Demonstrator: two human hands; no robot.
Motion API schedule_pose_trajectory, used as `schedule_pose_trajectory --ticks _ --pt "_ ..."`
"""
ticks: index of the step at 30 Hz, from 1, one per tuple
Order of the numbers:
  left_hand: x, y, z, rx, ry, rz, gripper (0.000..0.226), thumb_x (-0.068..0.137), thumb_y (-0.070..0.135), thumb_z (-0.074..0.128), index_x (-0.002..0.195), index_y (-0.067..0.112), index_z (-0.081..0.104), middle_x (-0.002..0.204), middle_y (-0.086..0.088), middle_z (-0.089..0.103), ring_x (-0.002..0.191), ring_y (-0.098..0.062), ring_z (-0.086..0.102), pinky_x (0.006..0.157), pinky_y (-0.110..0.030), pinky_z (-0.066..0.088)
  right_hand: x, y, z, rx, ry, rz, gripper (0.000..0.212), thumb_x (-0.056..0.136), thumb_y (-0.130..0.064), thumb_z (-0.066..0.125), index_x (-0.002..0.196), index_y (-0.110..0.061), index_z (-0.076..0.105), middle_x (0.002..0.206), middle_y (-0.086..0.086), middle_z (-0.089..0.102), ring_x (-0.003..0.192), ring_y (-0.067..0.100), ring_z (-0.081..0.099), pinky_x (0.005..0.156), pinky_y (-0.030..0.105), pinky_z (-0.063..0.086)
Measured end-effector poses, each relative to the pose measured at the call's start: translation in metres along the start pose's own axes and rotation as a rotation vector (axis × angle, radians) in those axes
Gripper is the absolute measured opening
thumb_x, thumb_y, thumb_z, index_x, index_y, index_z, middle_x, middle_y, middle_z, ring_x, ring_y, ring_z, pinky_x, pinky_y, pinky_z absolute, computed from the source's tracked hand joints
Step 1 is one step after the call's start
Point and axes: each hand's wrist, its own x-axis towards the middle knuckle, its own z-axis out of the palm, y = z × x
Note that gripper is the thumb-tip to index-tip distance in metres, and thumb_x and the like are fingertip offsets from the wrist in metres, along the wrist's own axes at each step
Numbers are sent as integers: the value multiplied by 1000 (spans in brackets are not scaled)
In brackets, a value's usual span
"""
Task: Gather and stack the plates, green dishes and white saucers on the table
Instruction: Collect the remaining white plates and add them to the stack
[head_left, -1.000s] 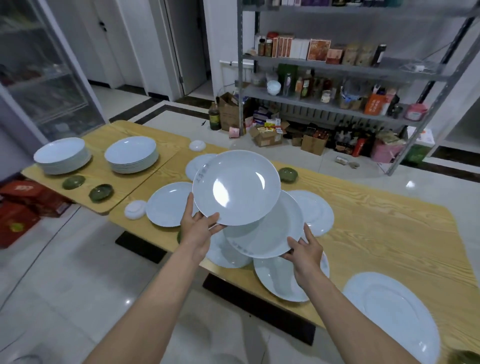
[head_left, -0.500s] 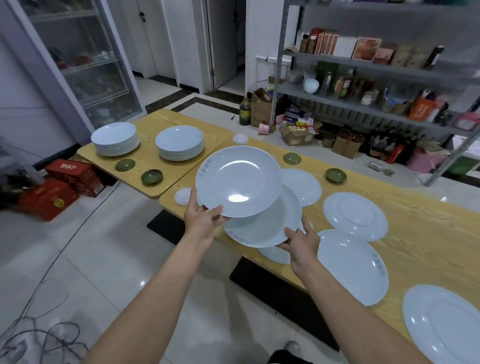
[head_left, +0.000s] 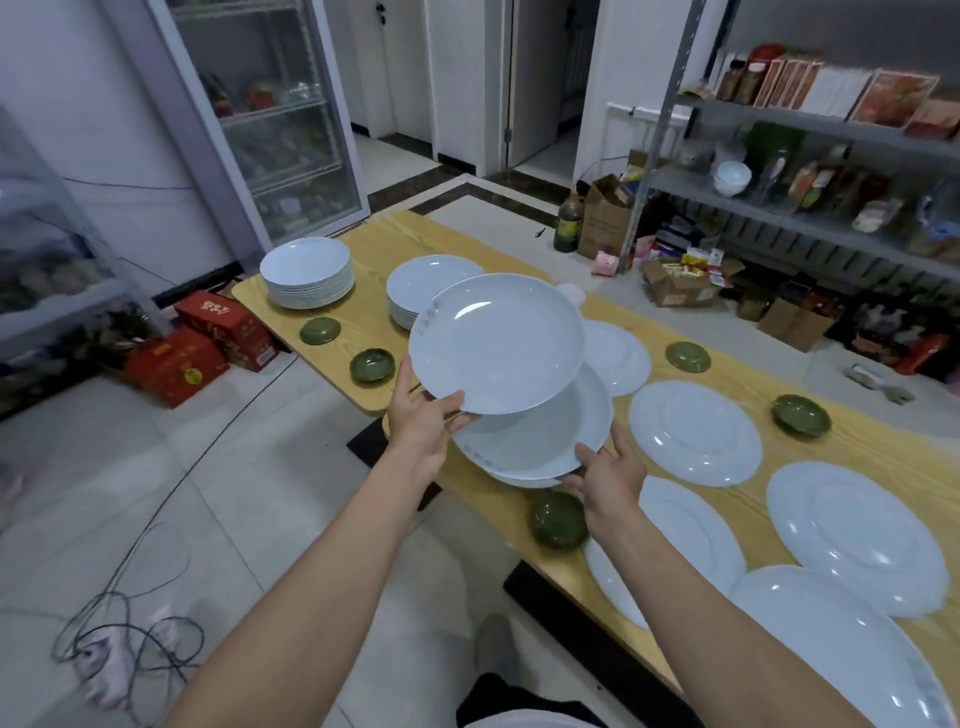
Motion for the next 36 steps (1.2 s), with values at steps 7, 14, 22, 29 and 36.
schedule_pose_trajectory --ticks 7,14,22,29,36 --pt "82 34 7 31 8 34 97 82 -20 63 153 36 29 128 -6 61 101 -27 70 82 -50 59 66 -7 72 66 -23 21 75 89 12 59 152 -23 38 109 -7 70 101 26 71 64 38 62" --pt "139 61 16 -15 15 20 98 83 -22 60 154 35 25 131 -11 61 106 -29 68 80 -48 60 109 -16 125 87 -31 23 75 87 15 56 151 -22 41 110 -4 72 99 30 72 62 39 61" --pt "213 87 6 -24 -7 -8 96 83 -23 58 154 33 27 132 -10 60 104 -24 67 73 -42 61 149 -5 186 83 19 16 75 88 14 57 151 -22 40 91 -14 77 94 31 73 59 37 61" --pt "302 122 -11 59 -118 -68 96 83 -22 60 155 33 25 139 -9 56 111 -26 63 81 -49 60 183 19 264 104 127 2 74 90 12 59 152 -22 38 95 -12 71 97 29 73 57 34 60" --pt "374 154 -27 160 -230 -113 98 83 -19 63 155 35 24 122 2 64 105 -20 67 77 -43 61 208 38 329 115 246 -1 71 91 12 58 152 -20 39 92 -12 68 98 33 71 61 40 62"
